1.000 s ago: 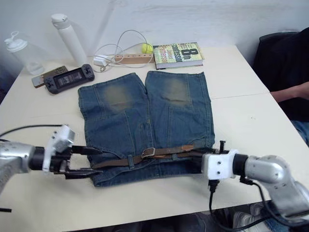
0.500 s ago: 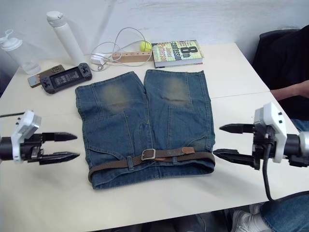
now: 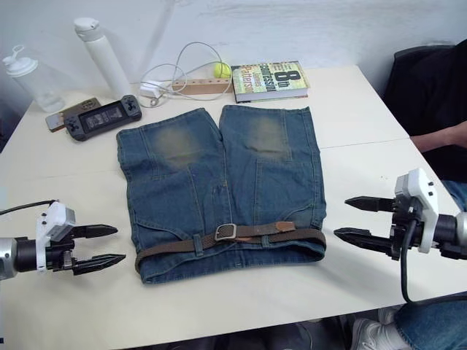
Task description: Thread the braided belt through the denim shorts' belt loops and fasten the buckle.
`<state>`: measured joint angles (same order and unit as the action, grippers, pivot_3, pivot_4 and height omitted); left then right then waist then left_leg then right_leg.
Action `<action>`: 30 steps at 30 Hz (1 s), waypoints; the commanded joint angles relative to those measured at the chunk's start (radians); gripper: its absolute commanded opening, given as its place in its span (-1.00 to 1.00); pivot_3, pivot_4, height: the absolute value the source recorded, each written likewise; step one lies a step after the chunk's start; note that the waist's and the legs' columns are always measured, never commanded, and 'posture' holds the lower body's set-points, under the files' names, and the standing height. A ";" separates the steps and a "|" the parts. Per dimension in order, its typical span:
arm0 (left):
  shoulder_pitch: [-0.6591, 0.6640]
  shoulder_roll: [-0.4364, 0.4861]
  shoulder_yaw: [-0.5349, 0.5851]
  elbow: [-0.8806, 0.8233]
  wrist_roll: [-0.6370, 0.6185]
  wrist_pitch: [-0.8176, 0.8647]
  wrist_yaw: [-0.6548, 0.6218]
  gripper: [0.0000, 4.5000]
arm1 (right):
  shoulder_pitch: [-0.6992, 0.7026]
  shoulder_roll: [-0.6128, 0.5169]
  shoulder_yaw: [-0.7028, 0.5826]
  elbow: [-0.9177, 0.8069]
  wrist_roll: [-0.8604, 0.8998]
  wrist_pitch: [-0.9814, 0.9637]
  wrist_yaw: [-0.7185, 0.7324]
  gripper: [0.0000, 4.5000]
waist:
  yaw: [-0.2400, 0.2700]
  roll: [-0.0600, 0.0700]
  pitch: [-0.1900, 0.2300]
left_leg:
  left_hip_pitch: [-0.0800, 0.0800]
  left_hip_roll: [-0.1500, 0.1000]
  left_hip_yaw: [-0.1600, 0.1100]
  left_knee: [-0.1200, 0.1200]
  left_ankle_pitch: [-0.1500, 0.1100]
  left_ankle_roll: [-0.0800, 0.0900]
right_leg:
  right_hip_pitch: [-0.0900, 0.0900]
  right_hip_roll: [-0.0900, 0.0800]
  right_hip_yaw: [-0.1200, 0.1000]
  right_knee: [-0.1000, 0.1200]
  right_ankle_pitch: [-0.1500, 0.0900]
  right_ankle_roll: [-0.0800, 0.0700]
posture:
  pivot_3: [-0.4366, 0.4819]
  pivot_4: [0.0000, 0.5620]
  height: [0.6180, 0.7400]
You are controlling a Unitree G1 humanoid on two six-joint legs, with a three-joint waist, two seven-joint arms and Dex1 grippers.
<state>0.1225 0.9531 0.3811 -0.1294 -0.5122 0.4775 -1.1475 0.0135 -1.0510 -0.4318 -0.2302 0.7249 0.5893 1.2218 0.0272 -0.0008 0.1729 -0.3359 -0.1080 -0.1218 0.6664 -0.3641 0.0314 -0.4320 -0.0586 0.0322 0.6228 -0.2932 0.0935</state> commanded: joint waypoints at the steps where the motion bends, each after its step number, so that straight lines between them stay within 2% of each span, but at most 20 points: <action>1: -0.008 -0.011 0.022 -0.040 -0.035 0.015 0.008 1.00 | -0.019 0.012 -0.019 -0.020 -0.004 -0.014 -0.022 0.99 | 0.000 0.000 0.000 | 0.000 0.000 0.000 0.000 0.000 0.000 | 0.000 0.000 0.000 0.000 0.000 0.000 | -0.05 -0.47 1.00; 10: -0.012 -0.026 0.024 -0.057 -0.053 0.047 0.021 1.00 | -0.063 0.038 0.018 -0.020 -0.041 -0.032 -0.075 0.99 | -0.008 0.000 0.000 | 0.000 -0.001 -0.003 0.000 0.000 0.000 | 0.001 -0.001 -0.002 0.000 0.000 0.000 | -0.05 -0.47 1.00; 11: -0.009 -0.027 0.025 -0.060 -0.054 0.047 0.021 1.00 | -0.065 0.040 0.021 -0.021 -0.042 -0.031 -0.076 0.99 | -0.018 0.001 0.000 | -0.002 -0.003 -0.009 -0.001 0.001 0.000 | 0.005 -0.004 -0.010 0.002 0.000 0.000 | -0.05 -0.47 1.00; 13: -0.001 -0.030 0.027 -0.068 -0.055 0.046 0.021 1.00 | -0.074 0.047 0.027 -0.014 -0.045 -0.018 -0.097 0.99 | -0.030 0.001 0.000 | -0.009 -0.017 -0.038 -0.002 0.009 -0.001 | 0.008 -0.024 -0.039 0.004 -0.003 -0.004 | -0.05 -0.47 1.00; 15: 0.010 -0.035 0.030 -0.080 -0.056 0.046 0.024 1.00 | -0.081 0.044 0.029 -0.001 -0.029 0.018 -0.104 0.99 | -0.036 0.001 0.000 | -0.017 -0.028 -0.057 -0.001 0.018 -0.003 | 0.008 -0.035 -0.057 0.004 -0.003 -0.004 | -0.05 -0.47 1.00; 18: 0.022 -0.043 0.031 -0.093 -0.058 0.047 0.028 1.00 | -0.085 0.043 0.027 0.002 -0.035 0.035 -0.116 0.99 | -0.019 0.003 0.000 | -0.026 -0.042 -0.081 -0.001 0.031 -0.003 | 0.005 -0.055 -0.082 0.005 -0.005 -0.004 | -0.05 -0.47 1.00; 23: 0.027 -0.051 0.030 -0.105 -0.067 0.048 0.035 1.00 | -0.097 0.046 0.025 0.014 -0.033 0.055 -0.124 0.99 | 0.017 0.003 0.000 | -0.023 -0.041 -0.070 -0.001 0.031 -0.003 | 0.004 -0.052 -0.072 0.003 -0.004 -0.002 | -0.05 -0.47 1.00; 30: 0.034 -0.061 0.030 -0.117 -0.072 0.043 0.042 1.00 | -0.097 0.051 0.025 0.012 -0.026 0.068 -0.120 0.99 | 0.023 0.003 0.000 | -0.019 -0.035 -0.055 -0.002 0.028 -0.001 | 0.003 -0.044 -0.056 0.003 -0.003 0.000 | -0.05 -0.47 1.00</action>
<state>0.1482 0.9007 0.3825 -0.2227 -0.5632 0.5252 -1.1094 -0.0744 -1.0044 -0.3937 -0.2057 0.6816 0.6573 1.0984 0.0504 0.0023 0.1729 -0.3539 -0.1424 -0.1757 0.6643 -0.3369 0.0303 -0.4289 -0.1011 -0.0225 0.6253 -0.2957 0.0936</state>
